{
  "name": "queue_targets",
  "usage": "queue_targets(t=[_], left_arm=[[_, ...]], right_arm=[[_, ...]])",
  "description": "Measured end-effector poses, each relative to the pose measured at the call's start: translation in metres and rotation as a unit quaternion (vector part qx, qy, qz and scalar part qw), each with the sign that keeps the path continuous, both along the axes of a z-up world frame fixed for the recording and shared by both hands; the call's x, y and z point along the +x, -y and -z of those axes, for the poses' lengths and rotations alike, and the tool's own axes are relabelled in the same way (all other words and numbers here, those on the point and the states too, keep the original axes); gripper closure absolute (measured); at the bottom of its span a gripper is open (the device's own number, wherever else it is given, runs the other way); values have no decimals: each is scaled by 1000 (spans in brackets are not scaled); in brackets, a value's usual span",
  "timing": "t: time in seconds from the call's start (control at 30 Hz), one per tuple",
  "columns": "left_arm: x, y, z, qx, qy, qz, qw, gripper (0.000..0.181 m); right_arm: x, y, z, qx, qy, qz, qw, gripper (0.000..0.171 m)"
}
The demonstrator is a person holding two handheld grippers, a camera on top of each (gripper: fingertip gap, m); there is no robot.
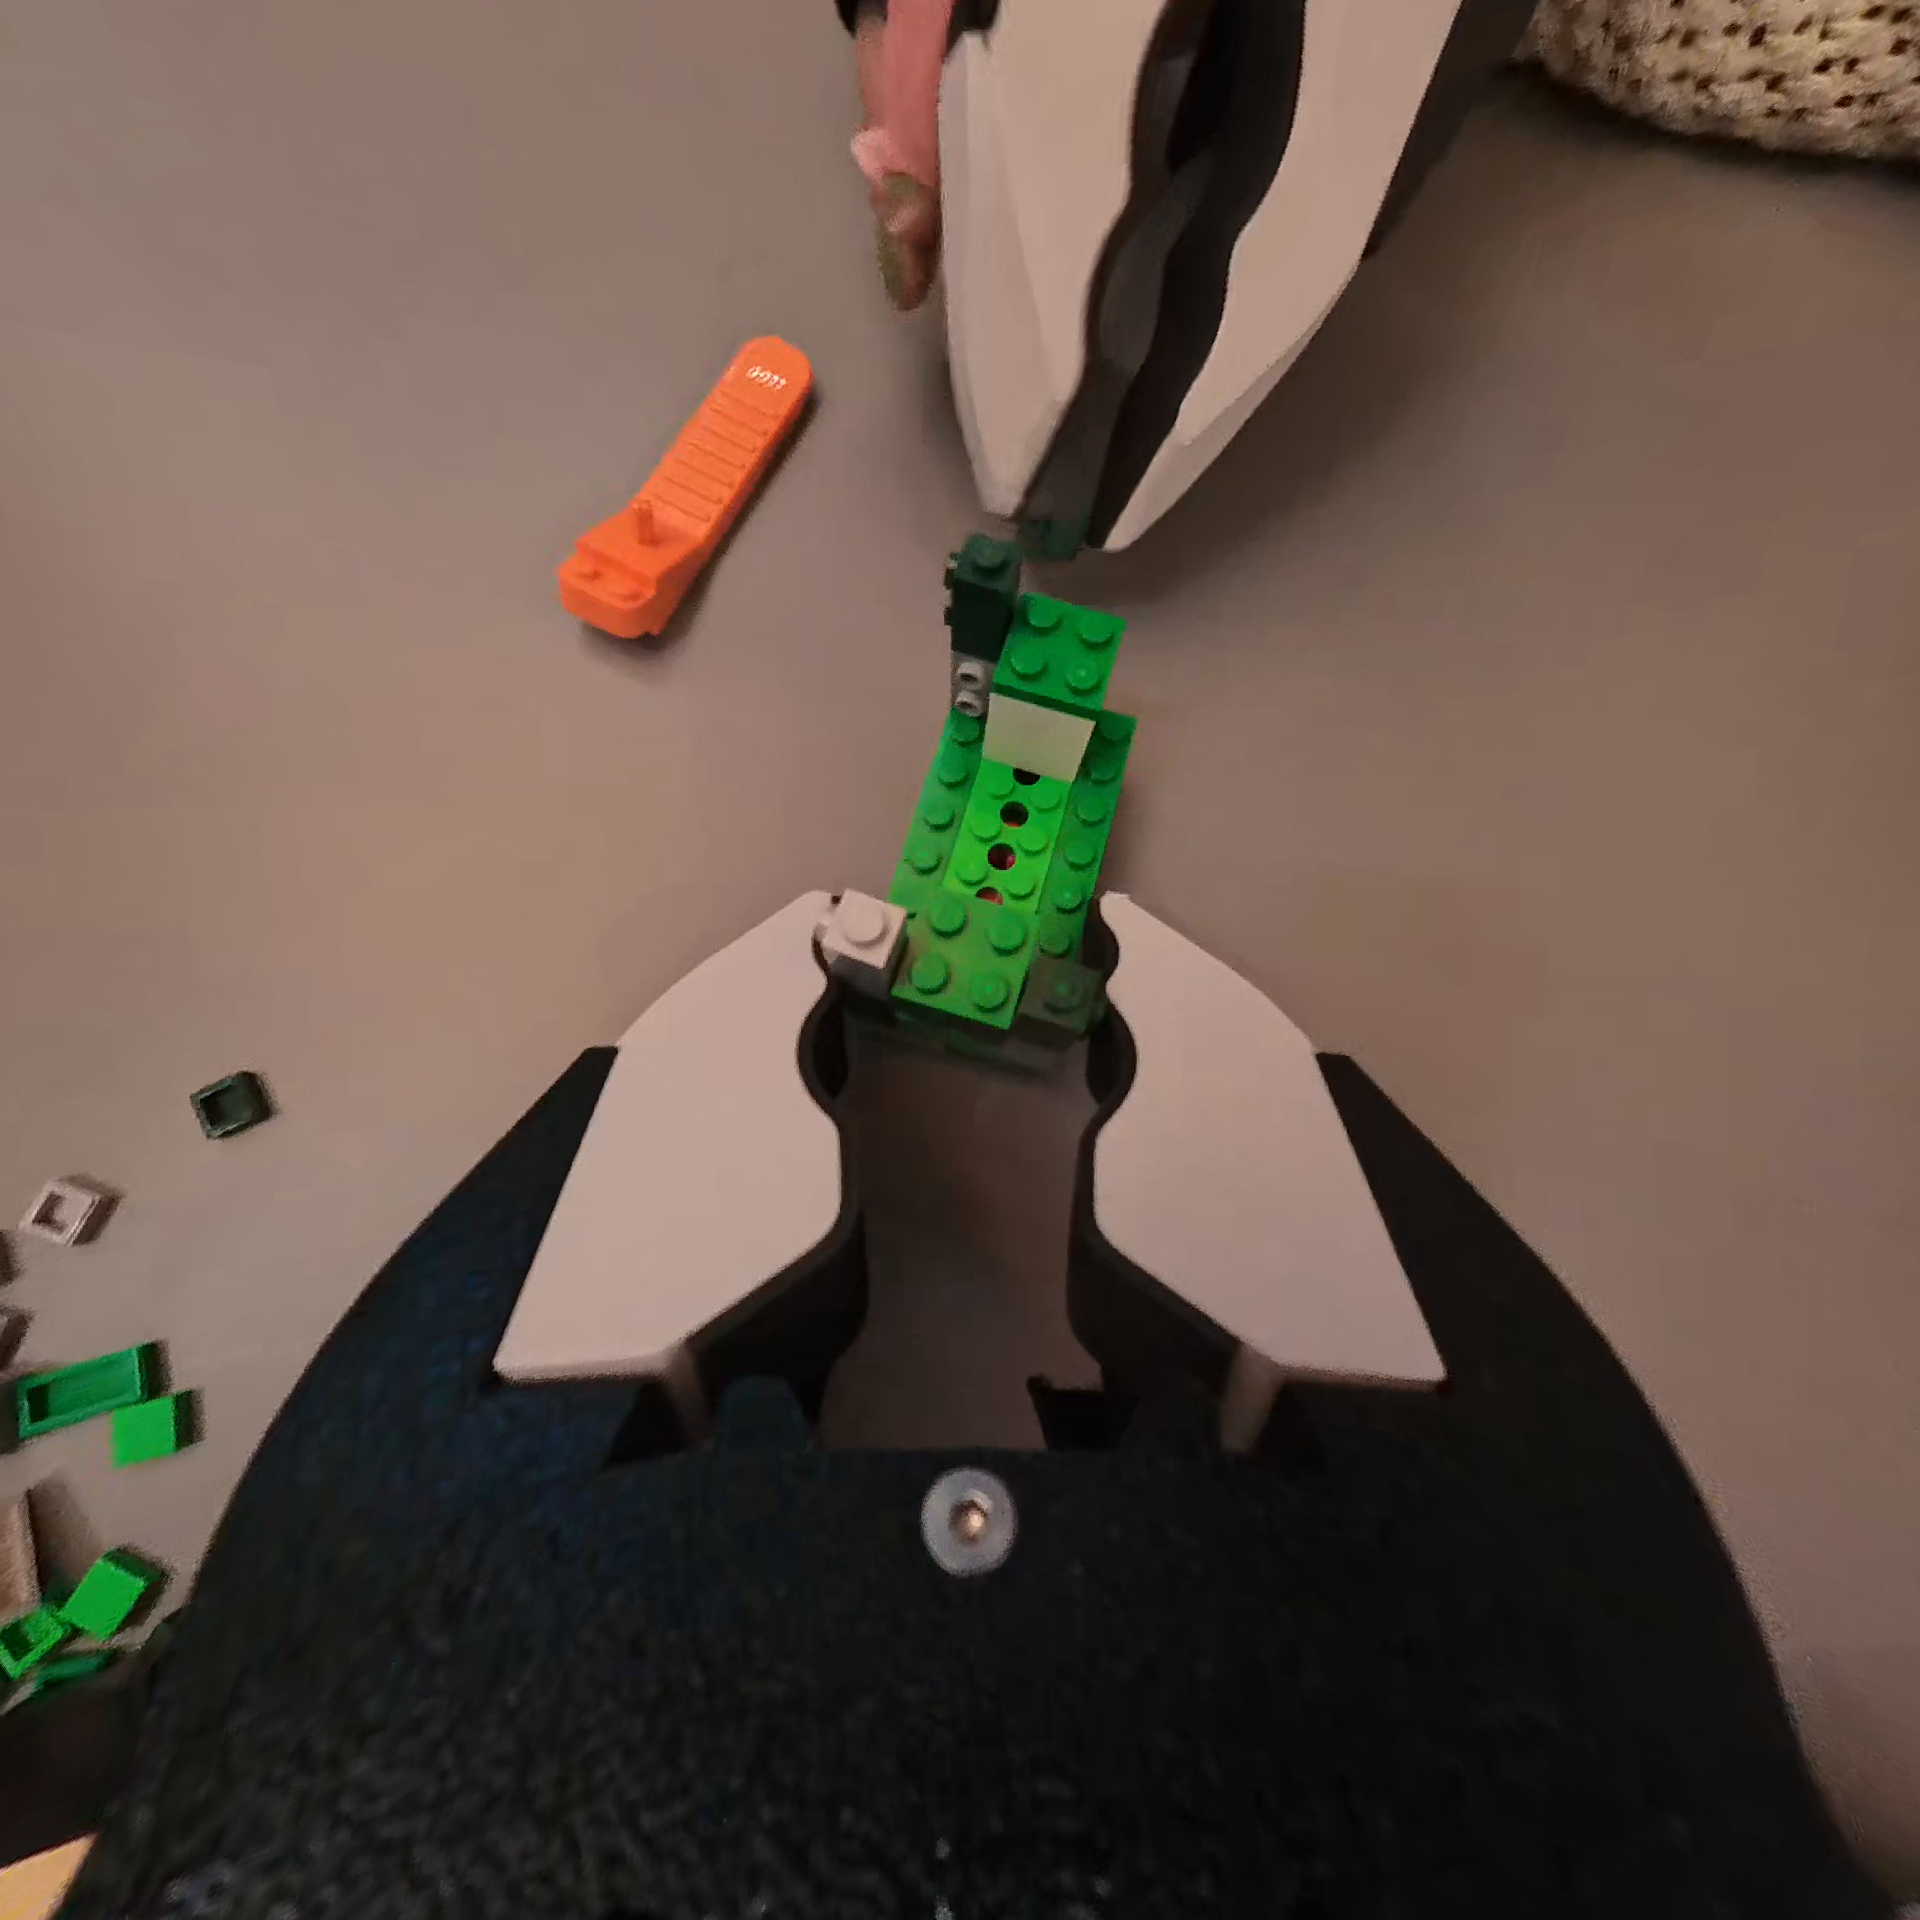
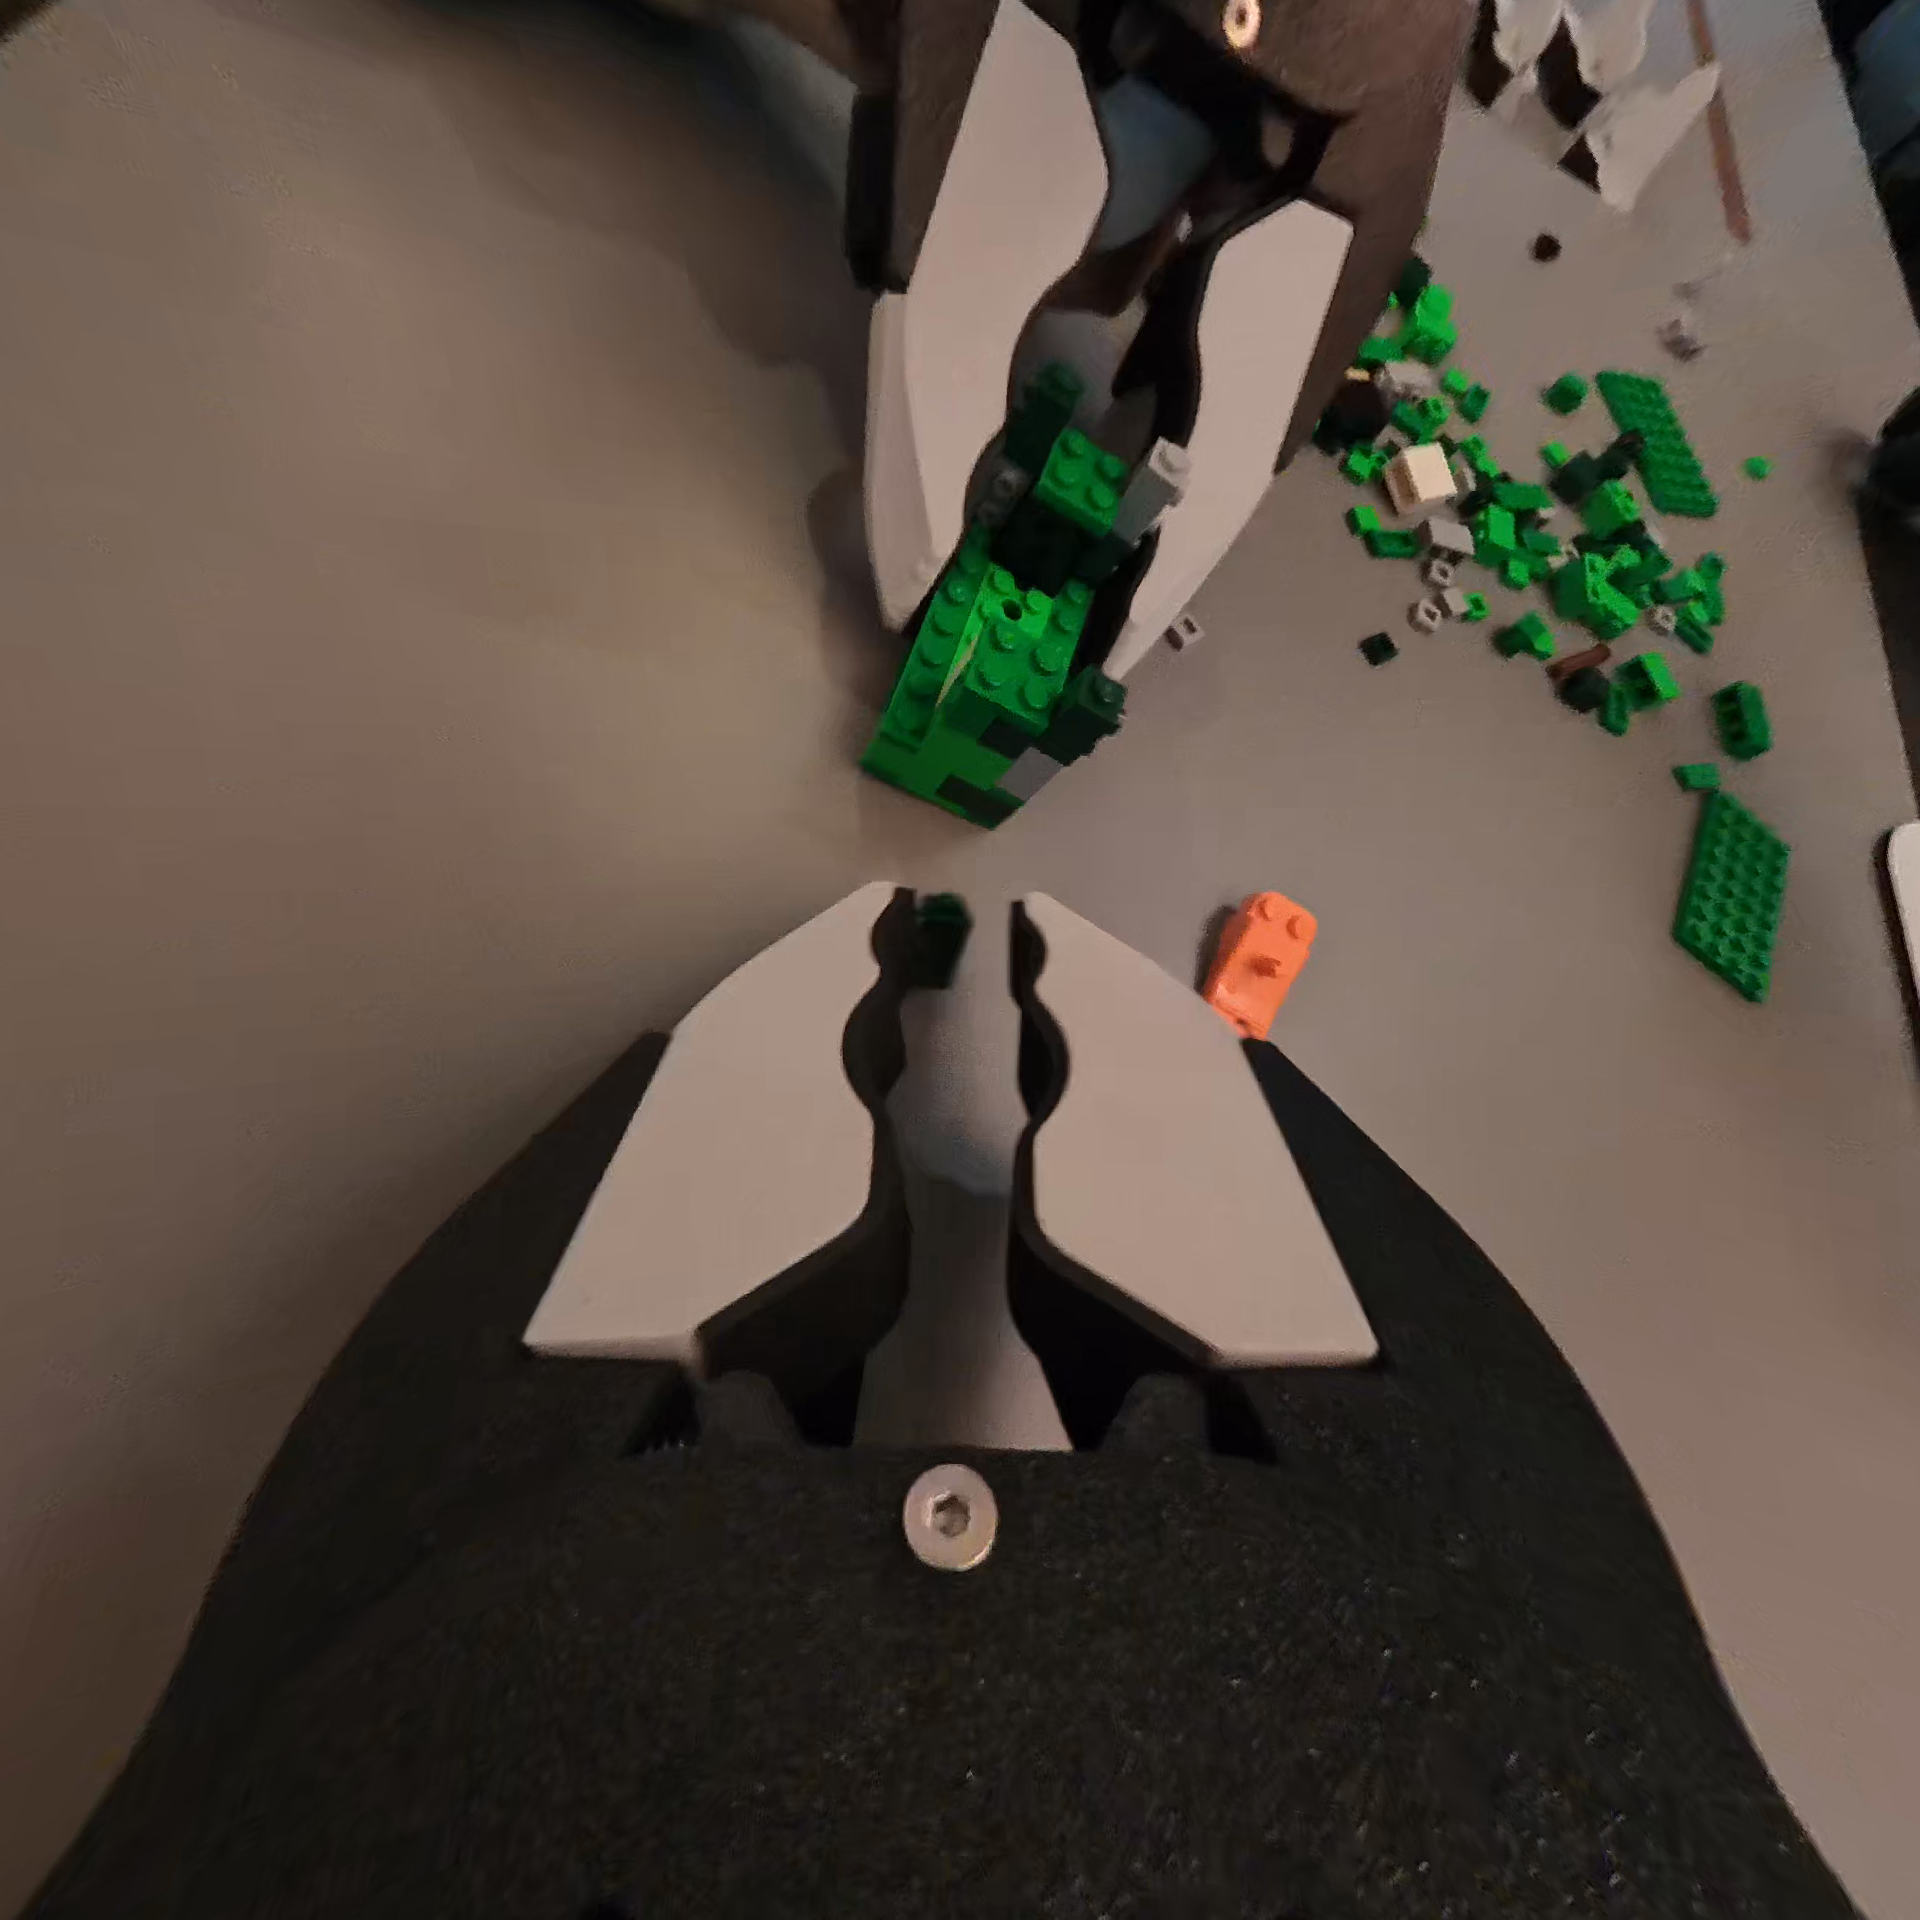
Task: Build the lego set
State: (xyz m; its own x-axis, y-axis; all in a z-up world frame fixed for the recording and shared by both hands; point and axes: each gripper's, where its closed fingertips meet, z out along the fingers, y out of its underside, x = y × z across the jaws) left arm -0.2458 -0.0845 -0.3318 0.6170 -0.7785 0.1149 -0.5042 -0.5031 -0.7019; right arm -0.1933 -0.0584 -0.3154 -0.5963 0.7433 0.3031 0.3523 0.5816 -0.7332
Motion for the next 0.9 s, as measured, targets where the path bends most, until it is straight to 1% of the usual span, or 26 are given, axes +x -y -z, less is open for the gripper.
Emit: queue_targets(t=[0.03,0.07,0.13,0.2,0.27,0.33,0.4,0.47,0.53,0.6,0.73,0.77,0.83,0.9], left_arm=[[0,0,0,1,0,2,1000,138],[0,0,0,2,-1,2,1000,138],[0,0,0,5,-6,4,1000,138],[0,0,1,9,-12,6,1000,138],[0,1,1,14,-19,9,1000,138],[0,1,1,18,-24,12,999,138],[0,2,1,19,-27,16,999,138],[-1,2,1,22,-30,14,999,137],[-5,-1,0,27,-35,-1,999,124],[-11,-6,-5,47,-42,-21,998,108],[-11,-17,-14,79,-29,-58,995,76],[-10,-21,-14,84,-31,-73,993,73],[-3,-28,-13,85,-29,-108,990,75],[7,-29,-10,75,-23,-134,988,73]], right_arm=[[-2,-2,-2,4,6,14,1000,146],[-4,-3,-6,-2,5,27,1000,141],[-13,7,-23,-58,-10,53,997,137],[-22,17,-29,-104,8,80,991,135],[-26,21,-17,-81,53,99,990,130],[-32,19,-9,-50,59,115,990,135],[-34,20,-6,-55,73,126,988,140],[-35,19,-6,-75,86,142,983,141],[-36,14,-9,-106,80,178,975,141],[-37,6,-16,-162,60,218,961,142],[-34,-13,-32,-283,19,295,912,142],[-33,-17,-34,-304,12,313,900,142],[-29,-24,-34,-329,3,345,879,142],[-25,-29,-31,-339,-1,380,860,142]])
